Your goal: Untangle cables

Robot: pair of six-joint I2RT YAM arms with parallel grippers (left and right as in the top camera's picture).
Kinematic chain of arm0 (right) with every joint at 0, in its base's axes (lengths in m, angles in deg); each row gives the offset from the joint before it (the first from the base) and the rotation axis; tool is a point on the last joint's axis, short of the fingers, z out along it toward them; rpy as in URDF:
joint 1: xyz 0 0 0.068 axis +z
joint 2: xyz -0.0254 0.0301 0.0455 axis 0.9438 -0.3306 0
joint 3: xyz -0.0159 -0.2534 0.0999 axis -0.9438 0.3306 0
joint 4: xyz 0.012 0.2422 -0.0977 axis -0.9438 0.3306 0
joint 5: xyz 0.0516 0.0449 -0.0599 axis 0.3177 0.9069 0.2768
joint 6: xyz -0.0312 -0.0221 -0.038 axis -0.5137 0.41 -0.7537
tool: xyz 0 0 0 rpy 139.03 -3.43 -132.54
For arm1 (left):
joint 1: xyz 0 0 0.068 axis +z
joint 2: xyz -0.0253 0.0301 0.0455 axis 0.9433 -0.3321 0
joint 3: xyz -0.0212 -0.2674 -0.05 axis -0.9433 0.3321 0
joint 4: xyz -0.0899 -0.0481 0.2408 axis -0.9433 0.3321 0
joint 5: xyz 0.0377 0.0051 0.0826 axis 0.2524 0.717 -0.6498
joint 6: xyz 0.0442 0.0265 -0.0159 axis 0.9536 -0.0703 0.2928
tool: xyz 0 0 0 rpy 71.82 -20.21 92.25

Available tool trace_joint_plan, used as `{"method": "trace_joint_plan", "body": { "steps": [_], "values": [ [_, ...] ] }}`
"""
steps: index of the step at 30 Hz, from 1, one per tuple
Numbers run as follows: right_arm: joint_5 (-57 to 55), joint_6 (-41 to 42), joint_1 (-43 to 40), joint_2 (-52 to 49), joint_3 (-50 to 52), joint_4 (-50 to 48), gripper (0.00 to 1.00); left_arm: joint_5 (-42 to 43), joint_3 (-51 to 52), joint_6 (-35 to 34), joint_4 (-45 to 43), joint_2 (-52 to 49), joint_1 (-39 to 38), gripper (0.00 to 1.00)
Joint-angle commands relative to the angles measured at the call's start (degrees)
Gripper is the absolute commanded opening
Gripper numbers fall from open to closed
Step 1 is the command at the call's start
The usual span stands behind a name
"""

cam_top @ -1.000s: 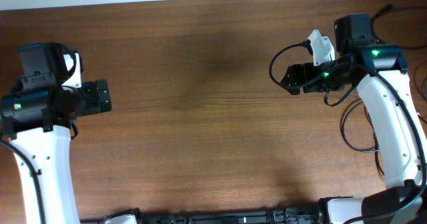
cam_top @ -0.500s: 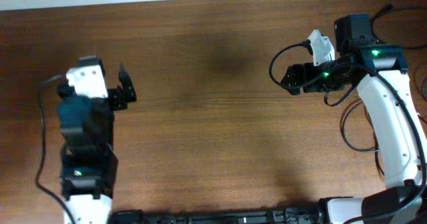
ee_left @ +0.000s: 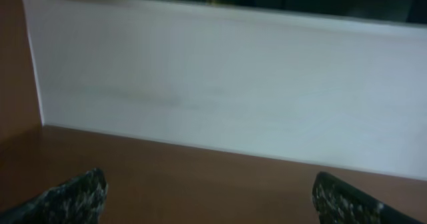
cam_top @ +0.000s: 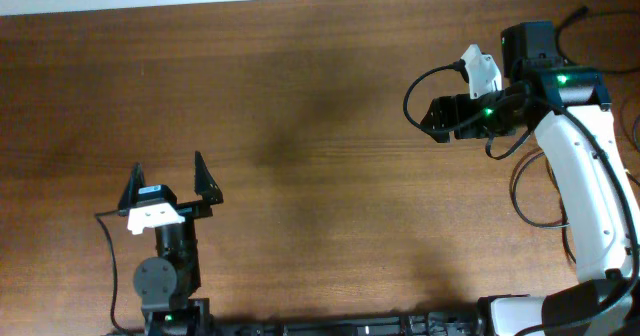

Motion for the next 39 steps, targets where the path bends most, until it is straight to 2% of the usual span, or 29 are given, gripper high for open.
{"method": "trace_joint_plan", "body": {
  "steps": [1,4,15,20,23,39],
  "values": [
    [-0.1,-0.5,0.3,0.9,0.1,-0.2,0.92,-2.4,0.9,-0.3,7.9,5.0,-0.1,0.99],
    [-0.1,-0.5,0.3,0.9,0.1,-0.2,0.92,-2.5,0.9,-0.3,15.6,8.6,-0.1,0.99],
    [-0.1,-0.5,0.3,0.9,0.1,-0.2,0.92,-2.5,0.9,-0.3,32.4,17.7,-0.1,0.99],
    [-0.1,-0.5,0.3,0.9,0.1,-0.2,0.92,-2.2,0.9,-0.3,42.3,26.1,-0.1,0.99],
    [-0.1,-0.4,0.3,0.9,0.1,-0.2,0.92,-2.3,0.9,-0.1,42.2,29.9,-0.1,0.99],
    [-0.1,-0.5,0.3,0.9,0.1,-0.2,0.92,-0.3,0.9,-0.1,42.3,29.8,-0.1,0.99]
  ]
}}
